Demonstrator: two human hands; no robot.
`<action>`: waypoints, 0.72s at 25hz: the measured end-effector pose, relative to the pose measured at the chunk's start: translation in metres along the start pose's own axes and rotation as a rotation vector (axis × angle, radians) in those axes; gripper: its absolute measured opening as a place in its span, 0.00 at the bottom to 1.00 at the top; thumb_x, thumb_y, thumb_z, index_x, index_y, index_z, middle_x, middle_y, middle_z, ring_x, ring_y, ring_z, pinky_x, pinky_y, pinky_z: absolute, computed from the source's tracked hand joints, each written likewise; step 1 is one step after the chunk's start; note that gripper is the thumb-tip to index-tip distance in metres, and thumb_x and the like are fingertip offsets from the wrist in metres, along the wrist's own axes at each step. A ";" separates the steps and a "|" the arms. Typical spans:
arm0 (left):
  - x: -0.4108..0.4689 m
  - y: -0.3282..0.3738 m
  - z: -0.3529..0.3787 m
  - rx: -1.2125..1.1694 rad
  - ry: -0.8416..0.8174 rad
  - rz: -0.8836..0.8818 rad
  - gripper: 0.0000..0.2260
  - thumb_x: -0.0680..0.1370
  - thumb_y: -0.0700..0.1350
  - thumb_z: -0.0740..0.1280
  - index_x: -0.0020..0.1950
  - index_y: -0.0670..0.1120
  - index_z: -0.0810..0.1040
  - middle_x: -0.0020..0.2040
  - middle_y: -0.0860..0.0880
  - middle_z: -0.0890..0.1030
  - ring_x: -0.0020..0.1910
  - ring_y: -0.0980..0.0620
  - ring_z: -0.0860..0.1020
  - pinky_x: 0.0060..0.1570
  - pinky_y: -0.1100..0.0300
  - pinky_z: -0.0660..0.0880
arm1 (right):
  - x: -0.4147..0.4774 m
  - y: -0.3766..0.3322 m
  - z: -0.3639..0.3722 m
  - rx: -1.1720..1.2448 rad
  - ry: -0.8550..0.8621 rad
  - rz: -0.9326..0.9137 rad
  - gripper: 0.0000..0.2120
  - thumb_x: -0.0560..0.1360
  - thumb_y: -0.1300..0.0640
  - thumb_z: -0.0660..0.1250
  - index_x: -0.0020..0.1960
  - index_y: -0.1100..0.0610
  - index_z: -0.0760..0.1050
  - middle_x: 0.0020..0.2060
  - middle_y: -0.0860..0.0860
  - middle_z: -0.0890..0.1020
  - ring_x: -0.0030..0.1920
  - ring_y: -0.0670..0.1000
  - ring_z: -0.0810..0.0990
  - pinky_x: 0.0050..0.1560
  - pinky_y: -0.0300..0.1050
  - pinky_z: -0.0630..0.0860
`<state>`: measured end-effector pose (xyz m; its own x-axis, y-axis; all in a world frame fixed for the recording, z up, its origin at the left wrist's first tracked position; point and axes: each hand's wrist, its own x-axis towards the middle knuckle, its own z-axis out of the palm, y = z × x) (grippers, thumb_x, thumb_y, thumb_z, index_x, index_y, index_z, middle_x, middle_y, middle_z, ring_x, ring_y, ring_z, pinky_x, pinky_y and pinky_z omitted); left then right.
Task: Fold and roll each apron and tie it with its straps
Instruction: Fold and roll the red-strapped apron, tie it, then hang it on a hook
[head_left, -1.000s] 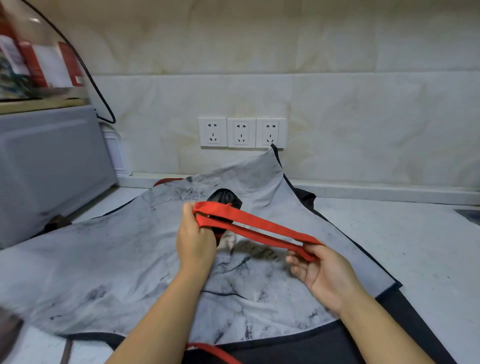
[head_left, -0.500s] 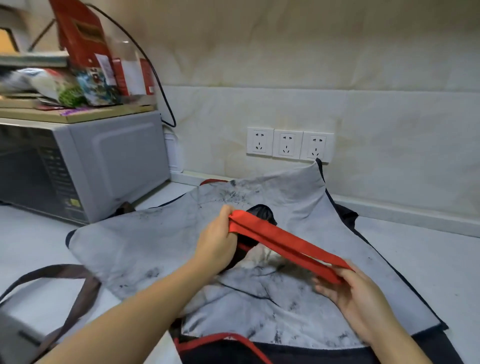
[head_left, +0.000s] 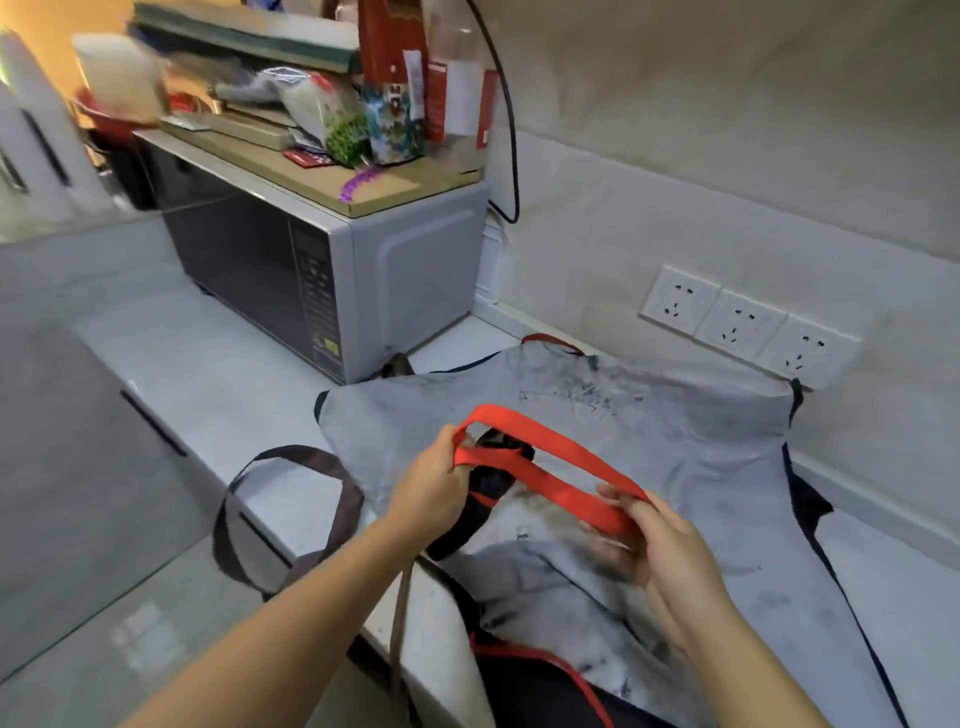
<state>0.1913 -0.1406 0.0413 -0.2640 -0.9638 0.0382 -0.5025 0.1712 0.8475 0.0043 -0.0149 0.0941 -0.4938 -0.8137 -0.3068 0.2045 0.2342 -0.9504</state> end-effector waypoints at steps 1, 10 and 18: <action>0.001 0.000 -0.020 -0.023 0.011 -0.036 0.08 0.81 0.42 0.54 0.54 0.50 0.70 0.49 0.49 0.79 0.52 0.43 0.77 0.55 0.47 0.72 | -0.002 -0.012 0.018 -0.037 -0.017 0.011 0.14 0.81 0.63 0.56 0.48 0.57 0.81 0.45 0.52 0.86 0.48 0.59 0.84 0.47 0.54 0.77; 0.004 -0.005 -0.210 -0.063 0.089 -0.145 0.14 0.74 0.54 0.50 0.51 0.58 0.73 0.52 0.51 0.81 0.52 0.47 0.79 0.57 0.44 0.74 | -0.029 -0.109 0.204 -0.057 -0.195 -0.097 0.12 0.81 0.60 0.59 0.45 0.58 0.80 0.36 0.51 0.83 0.42 0.53 0.83 0.40 0.47 0.78; -0.007 -0.019 -0.363 0.105 0.228 -0.257 0.09 0.72 0.48 0.52 0.44 0.52 0.70 0.45 0.48 0.77 0.46 0.45 0.76 0.53 0.44 0.74 | -0.043 -0.187 0.348 -0.094 -0.555 -0.234 0.14 0.82 0.59 0.54 0.46 0.62 0.77 0.28 0.57 0.80 0.37 0.57 0.84 0.48 0.54 0.80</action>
<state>0.5013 -0.2115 0.2168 0.0662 -0.9969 -0.0417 -0.6136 -0.0737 0.7862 0.2812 -0.2092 0.3026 0.0030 -0.9992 -0.0410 0.0556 0.0411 -0.9976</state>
